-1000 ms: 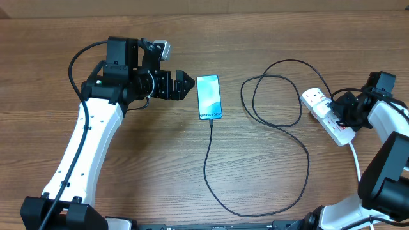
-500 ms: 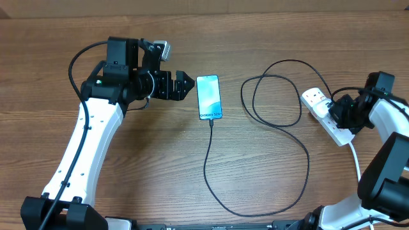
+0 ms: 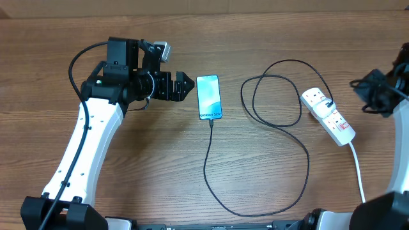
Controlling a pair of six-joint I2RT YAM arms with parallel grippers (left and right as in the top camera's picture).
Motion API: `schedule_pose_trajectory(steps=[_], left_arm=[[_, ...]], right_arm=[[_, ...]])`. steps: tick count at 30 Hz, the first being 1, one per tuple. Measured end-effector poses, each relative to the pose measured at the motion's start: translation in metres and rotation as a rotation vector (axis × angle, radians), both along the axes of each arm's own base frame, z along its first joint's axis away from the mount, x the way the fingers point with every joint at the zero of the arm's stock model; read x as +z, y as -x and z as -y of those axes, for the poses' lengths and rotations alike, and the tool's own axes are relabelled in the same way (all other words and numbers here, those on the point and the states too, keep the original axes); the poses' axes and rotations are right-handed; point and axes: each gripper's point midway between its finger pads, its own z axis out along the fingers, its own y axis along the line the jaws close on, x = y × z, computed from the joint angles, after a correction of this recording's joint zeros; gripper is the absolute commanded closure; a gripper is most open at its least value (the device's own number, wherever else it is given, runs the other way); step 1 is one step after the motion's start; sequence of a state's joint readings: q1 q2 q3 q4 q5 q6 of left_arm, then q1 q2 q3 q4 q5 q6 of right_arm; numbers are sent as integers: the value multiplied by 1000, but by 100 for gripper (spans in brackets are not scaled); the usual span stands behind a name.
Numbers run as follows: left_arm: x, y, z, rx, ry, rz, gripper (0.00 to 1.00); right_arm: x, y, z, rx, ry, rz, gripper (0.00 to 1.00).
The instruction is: Plug charger to phone and switch on socket
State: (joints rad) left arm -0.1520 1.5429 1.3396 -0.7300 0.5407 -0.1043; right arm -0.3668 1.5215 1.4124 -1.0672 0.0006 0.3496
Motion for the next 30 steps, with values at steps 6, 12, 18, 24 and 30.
schedule_pose_trajectory(steps=[6,12,18,24,30], left_arm=[[-2,3,0,0,-2,-16,1],[-4,15,4,-25,27,-66,12],[19,52,11,-73,46,-84,19],[51,105,34,-187,-9,33,18],[47,157,36,-226,-45,130,15]], right_arm=[[-11,4,-45,138,-73,-71,96],[-12,21,-89,252,-127,-137,96],[45,49,-139,409,-96,28,96],[93,97,-179,570,-44,313,96],[61,134,-183,581,-65,356,96]])
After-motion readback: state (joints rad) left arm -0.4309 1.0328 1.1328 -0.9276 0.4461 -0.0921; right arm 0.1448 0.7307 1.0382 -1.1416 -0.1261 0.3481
